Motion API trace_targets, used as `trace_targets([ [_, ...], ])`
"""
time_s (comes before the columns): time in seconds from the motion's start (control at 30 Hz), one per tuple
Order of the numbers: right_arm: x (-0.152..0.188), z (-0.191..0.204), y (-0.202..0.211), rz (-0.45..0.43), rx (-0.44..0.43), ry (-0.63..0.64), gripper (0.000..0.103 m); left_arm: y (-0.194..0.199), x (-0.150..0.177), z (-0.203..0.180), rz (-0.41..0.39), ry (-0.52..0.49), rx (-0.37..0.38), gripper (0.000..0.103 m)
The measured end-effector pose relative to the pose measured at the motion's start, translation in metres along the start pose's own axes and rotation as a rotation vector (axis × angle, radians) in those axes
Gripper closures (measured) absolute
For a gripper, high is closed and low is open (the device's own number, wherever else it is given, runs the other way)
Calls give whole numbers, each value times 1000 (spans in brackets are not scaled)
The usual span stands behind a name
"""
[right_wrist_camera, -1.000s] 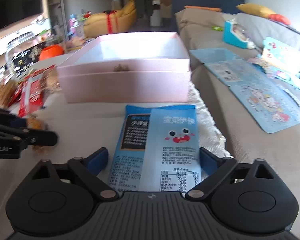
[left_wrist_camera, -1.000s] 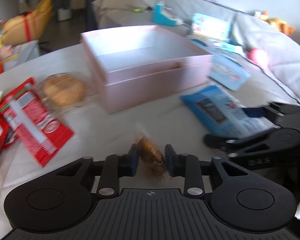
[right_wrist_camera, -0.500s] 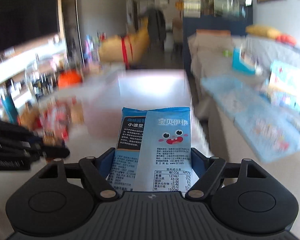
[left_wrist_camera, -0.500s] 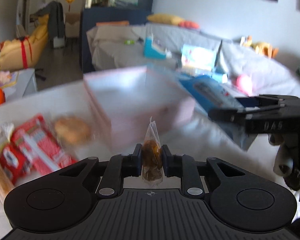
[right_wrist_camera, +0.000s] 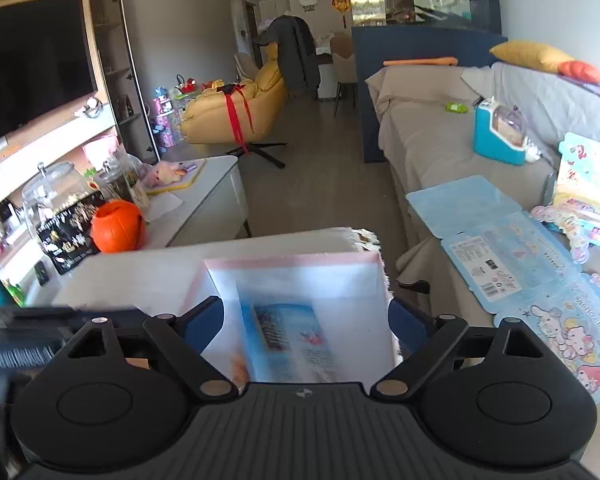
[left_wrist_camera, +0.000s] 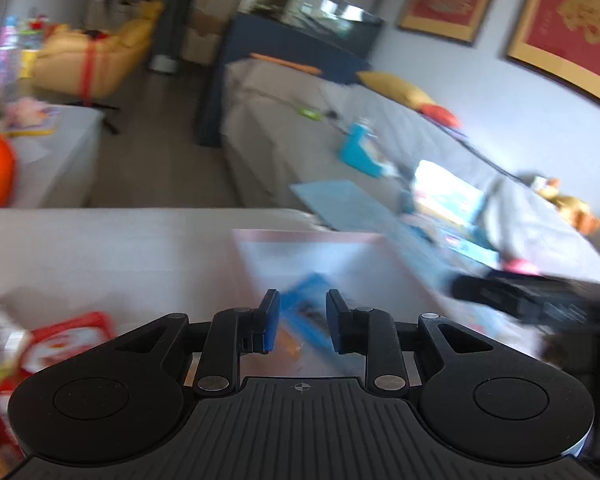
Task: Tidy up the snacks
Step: 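Drop the blue packet and the small cake into the pink box with both grippers, then grasp the bread roll in plastic with the right gripper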
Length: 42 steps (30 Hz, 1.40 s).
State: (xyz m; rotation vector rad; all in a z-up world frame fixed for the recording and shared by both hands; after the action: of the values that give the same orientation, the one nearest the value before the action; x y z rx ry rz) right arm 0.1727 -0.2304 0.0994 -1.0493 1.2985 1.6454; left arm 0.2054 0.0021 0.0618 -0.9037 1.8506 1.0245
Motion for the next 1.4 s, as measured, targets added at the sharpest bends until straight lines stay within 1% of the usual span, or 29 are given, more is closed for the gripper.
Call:
trace_targets([
  [0.07,12,5,11,-21,-3,24,12,-5,6,20,9,-40,-85,74],
  [0.13,26,14,22,-34,-16,72,12,-15,14,30,35,-69,-137,74],
  [0.2,40,27,35,-48,-31,125,13,-24,25,39,65,-117,-165,74],
  [0.23,48,33,42,-50,-46,139,13,-28,32,39,80,-159,-175,74],
  [0.27,55,39,48,-46,-67,144,13,-30,37,37,89,-202,-179,72],
  [0.3,62,44,54,-36,-93,146,13,-29,39,35,77,-233,-165,72],
  [0.37,75,57,61,-8,-147,153,13,-22,44,29,85,-269,-132,72],
  [0.43,90,70,65,30,-193,169,13,-12,49,25,101,-268,-92,72],
  [0.5,104,82,63,69,-229,193,13,8,60,21,98,-272,-62,72],
  [0.57,115,95,59,90,-244,223,13,28,68,20,88,-248,-51,70],
  [0.63,122,109,53,102,-265,233,13,47,73,25,78,-195,-68,69],
  [0.7,127,123,45,126,-303,209,13,62,71,30,62,-163,-131,70],
  [0.77,129,133,35,163,-323,160,13,73,72,34,55,-160,-221,70],
  [0.83,131,142,22,208,-342,92,13,77,69,37,65,-169,-289,71],
  [0.87,134,146,17,231,-348,65,17,79,68,39,71,-170,-314,72],
  [0.9,135,149,11,250,-349,48,22,80,67,42,76,-169,-323,72],
  [0.93,137,150,10,265,-354,39,24,80,67,43,81,-167,-330,72],
  [1.0,139,151,17,249,-355,70,30,82,70,47,93,-163,-343,72],
  [1.07,140,146,28,239,-364,91,39,79,73,47,109,-172,-355,72],
  [1.13,141,135,42,221,-352,112,40,75,79,45,123,-183,-366,72],
  [1.27,138,103,67,158,-268,160,41,62,85,36,147,-209,-379,68],
  [1.3,137,97,70,155,-268,154,41,59,85,34,148,-218,-381,63],
  [1.33,137,91,74,153,-266,144,41,57,86,33,156,-220,-382,61],
  [1.4,138,82,80,125,-221,166,41,52,87,31,167,-232,-391,55],
])
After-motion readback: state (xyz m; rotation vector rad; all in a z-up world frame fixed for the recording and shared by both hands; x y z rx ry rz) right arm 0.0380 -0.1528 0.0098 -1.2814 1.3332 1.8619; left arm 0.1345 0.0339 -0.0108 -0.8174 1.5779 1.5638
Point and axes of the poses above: each gripper's, at about its wrist camera, not at the fingertips, and y roughly against the way its jaws point, z to its left, x to its underside, the point moved 5 cm from there along -y, roughly the way its jaws point, and after that the axes turned 15 degrees about -z, right-handed, at the moved point
